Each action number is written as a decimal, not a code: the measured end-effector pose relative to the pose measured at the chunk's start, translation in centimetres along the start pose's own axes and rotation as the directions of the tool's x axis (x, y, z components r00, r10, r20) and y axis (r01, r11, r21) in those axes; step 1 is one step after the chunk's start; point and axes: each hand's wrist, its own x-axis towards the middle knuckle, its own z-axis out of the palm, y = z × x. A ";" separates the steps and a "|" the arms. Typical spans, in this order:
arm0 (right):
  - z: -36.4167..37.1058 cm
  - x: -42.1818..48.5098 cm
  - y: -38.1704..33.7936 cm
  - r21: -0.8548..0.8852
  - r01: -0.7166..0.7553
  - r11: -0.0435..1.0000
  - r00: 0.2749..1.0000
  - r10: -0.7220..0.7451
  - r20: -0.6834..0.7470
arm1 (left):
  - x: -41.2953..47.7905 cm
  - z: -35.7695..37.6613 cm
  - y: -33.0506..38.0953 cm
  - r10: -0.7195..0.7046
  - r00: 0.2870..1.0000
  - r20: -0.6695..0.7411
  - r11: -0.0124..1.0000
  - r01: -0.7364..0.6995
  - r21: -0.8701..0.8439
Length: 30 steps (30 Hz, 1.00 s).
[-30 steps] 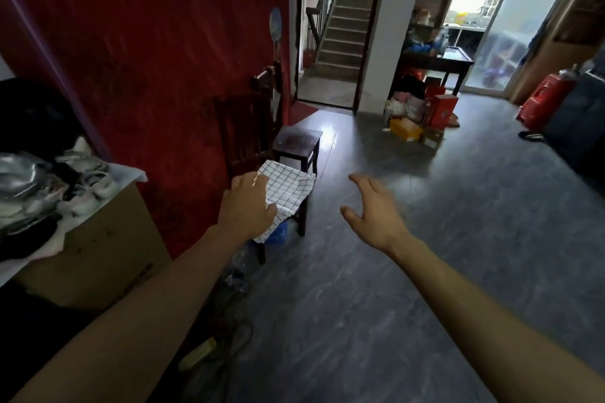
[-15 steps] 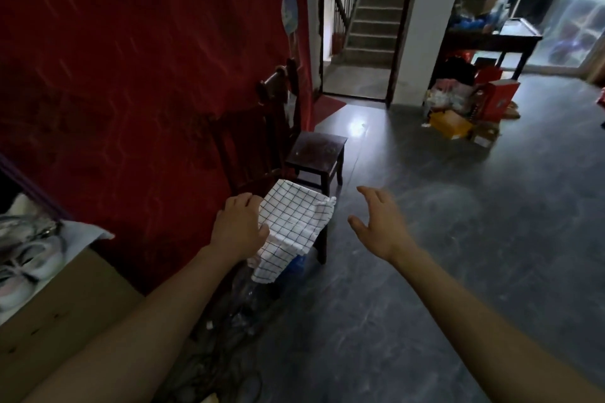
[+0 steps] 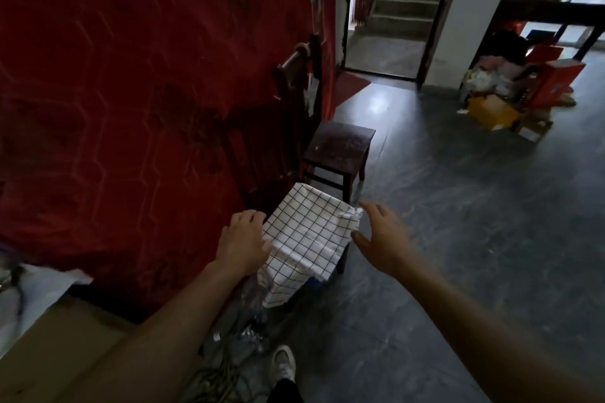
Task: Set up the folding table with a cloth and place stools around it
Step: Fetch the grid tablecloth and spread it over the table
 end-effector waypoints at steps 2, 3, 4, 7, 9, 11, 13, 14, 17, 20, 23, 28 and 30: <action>2.2 2.6 -0.3 0.007 -0.022 1.000 1.000 0.021 0.016 | 3.2 1.5 -1.8 0.014 1.000 0.027 1.000 -0.014 0.002; 3.5 4.0 -0.4 0.009 -0.031 0.999 0.999 0.031 0.023 | 4.9 2.5 -2.7 0.019 0.999 0.043 1.000 -0.019 0.000; 5.0 5.3 -0.3 0.010 -0.041 0.999 0.999 0.040 0.032 | 6.7 3.6 -3.6 0.023 0.998 0.063 1.000 -0.023 -0.001; 10.1 9.5 0.5 -0.015 -0.063 0.998 0.995 0.064 0.077 | 11.5 7.8 -6.2 0.074 0.987 0.144 0.997 -0.073 -0.008; 13.5 12.2 1.7 -0.014 -0.080 0.997 0.992 0.081 0.102 | 14.3 11.0 -7.9 0.101 0.976 0.193 0.995 -0.094 -0.044; 17.2 14.8 3.0 -0.032 -0.087 0.996 0.990 0.090 0.111 | 17.0 14.4 -9.4 0.107 0.967 0.231 0.992 -0.088 -0.090; 21.3 16.7 4.4 -0.024 -0.107 0.994 0.985 0.110 0.137 | 19.2 18.3 -10.7 0.104 0.959 0.265 0.990 -0.074 -0.122; 23.4 17.4 5.1 -0.020 -0.112 0.993 0.982 0.114 0.154 | 20.2 20.4 -11.3 0.101 0.956 0.275 0.989 -0.067 -0.131; 30.6 18.8 7.6 -0.028 -0.104 0.994 0.968 0.108 0.225 | 22.7 27.1 -12.7 0.123 0.951 0.284 0.987 -0.087 -0.133; 37.6 19.0 10.3 -0.059 -0.109 0.992 0.940 0.122 0.319 | 24.1 33.7 -13.3 0.175 0.933 0.314 0.982 -0.143 -0.122; 43.1 18.3 12.6 -0.101 -0.128 0.987 0.906 0.158 0.394 | 25.1 38.8 -13.5 0.238 0.917 0.320 0.970 -0.243 -0.025; 47.4 17.7 14.7 -0.269 -0.048 0.962 0.919 0.148 0.365 | 26.6 42.0 -13.9 0.449 0.828 0.337 0.868 -0.494 0.058; 48.0 18.0 14.8 -0.272 -0.060 0.960 0.932 0.151 0.329 | 27.2 41.9 -13.9 0.483 0.818 0.312 0.847 -0.527 0.070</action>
